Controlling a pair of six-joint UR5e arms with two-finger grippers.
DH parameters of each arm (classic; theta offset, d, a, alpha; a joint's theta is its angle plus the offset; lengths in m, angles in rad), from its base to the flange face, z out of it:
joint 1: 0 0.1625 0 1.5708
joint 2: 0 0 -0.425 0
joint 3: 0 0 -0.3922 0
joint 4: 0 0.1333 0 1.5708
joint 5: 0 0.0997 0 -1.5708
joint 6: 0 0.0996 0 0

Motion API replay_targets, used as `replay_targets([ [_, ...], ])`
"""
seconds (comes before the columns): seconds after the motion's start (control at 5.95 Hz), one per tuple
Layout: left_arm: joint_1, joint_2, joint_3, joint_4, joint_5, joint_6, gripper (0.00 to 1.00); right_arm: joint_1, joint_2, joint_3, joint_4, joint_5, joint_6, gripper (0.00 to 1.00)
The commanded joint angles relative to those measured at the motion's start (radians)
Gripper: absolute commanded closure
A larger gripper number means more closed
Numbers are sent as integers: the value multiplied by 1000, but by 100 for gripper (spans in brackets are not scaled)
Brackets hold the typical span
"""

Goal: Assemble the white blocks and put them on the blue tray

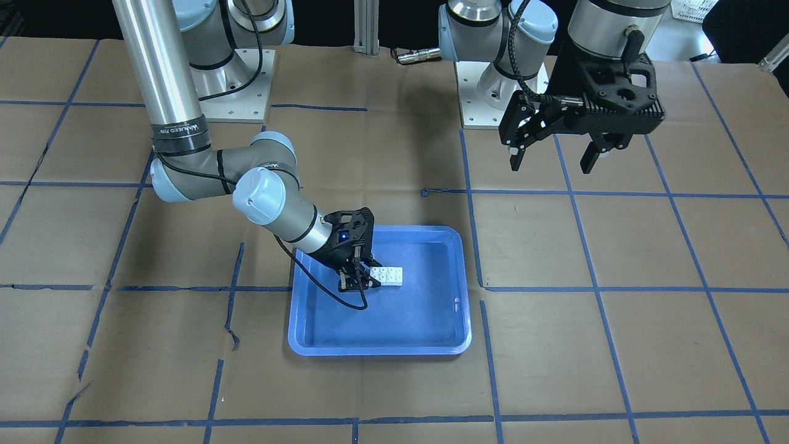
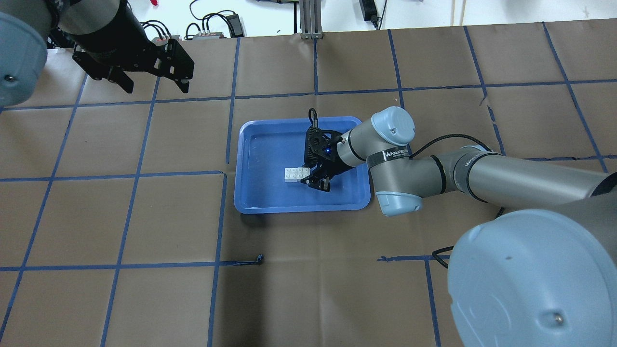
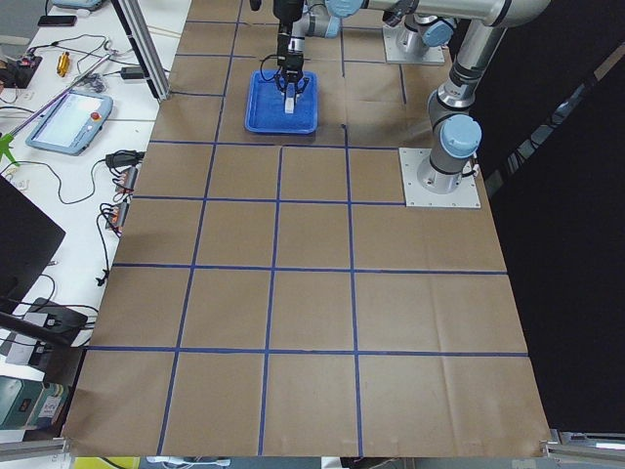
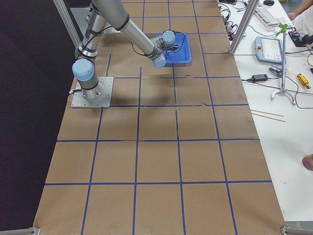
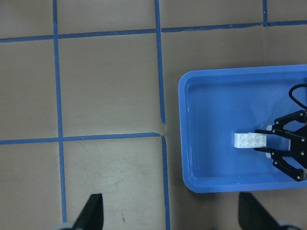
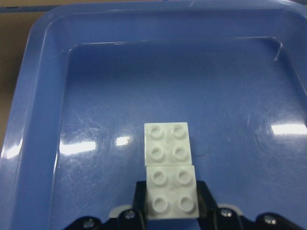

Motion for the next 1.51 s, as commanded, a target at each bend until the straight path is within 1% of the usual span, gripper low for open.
replay_targets([
  [0.0, 0, 0, 0, 0, 0, 0, 1, 0, 0, 0, 2, 4, 4, 38],
  [0.17, 0, 0, 0, 0, 0, 0, 1, 0, 2, 0, 0, 4, 8, 23],
  [0.34, 0, 0, 0, 0, 0, 0, 1, 0, 2, 0, 2, 4, 8, 18],
  [0.5, 0, 0, 0, 0, 0, 0, 1, 0, 2, 0, 3, 4, 10, 3],
  [0.67, 0, 0, 0, 0, 0, 0, 1, 0, 2, 0, 6, 3, 10, 0],
  [1.34, 0, 0, 0, 0, 0, 0, 1, -2, -3, 0, 9, -7, 39, 0],
])
